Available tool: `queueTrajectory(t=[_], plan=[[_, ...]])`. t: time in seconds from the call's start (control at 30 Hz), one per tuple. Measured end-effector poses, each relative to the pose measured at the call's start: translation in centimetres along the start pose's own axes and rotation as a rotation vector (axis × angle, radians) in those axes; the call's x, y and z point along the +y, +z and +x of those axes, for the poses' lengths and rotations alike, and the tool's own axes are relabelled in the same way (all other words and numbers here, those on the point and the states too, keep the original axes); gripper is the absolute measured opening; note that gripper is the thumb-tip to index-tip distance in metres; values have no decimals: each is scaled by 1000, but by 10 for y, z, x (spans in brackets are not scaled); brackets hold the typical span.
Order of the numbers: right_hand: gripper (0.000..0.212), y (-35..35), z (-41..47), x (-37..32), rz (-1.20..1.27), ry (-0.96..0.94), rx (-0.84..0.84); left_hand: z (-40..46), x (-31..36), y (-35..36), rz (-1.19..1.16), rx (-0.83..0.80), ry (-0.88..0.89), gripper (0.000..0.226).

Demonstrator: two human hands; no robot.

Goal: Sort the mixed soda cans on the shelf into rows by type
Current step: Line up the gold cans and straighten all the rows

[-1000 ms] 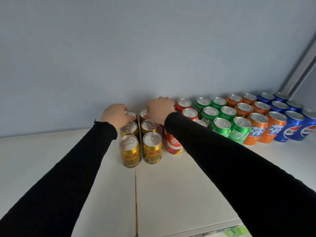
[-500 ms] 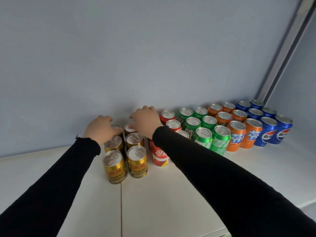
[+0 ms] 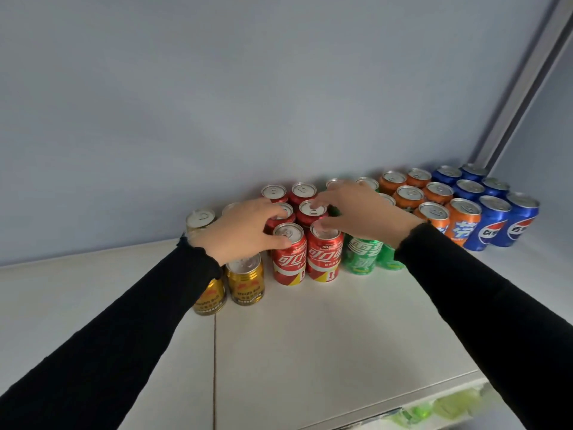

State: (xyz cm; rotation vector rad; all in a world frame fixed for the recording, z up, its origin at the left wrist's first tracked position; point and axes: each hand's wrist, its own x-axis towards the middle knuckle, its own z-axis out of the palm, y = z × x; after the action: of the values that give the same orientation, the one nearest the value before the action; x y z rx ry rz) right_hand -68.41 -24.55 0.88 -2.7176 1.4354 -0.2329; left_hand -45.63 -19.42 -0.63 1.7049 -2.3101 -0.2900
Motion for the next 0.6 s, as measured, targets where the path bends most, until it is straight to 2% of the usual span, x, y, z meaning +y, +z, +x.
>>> queueTrajectory(t=[0.1,0.37,0.6], plan=[[45,7,-11,7,30,-8,-92,4,9,10,14,-26,17,55],[54,15,-17,13,168,-79,-145,2,14,15,27,8,0,48],[56,8,-16,13,145,-117,-229,-2,16,13,51,-48,-6,48]])
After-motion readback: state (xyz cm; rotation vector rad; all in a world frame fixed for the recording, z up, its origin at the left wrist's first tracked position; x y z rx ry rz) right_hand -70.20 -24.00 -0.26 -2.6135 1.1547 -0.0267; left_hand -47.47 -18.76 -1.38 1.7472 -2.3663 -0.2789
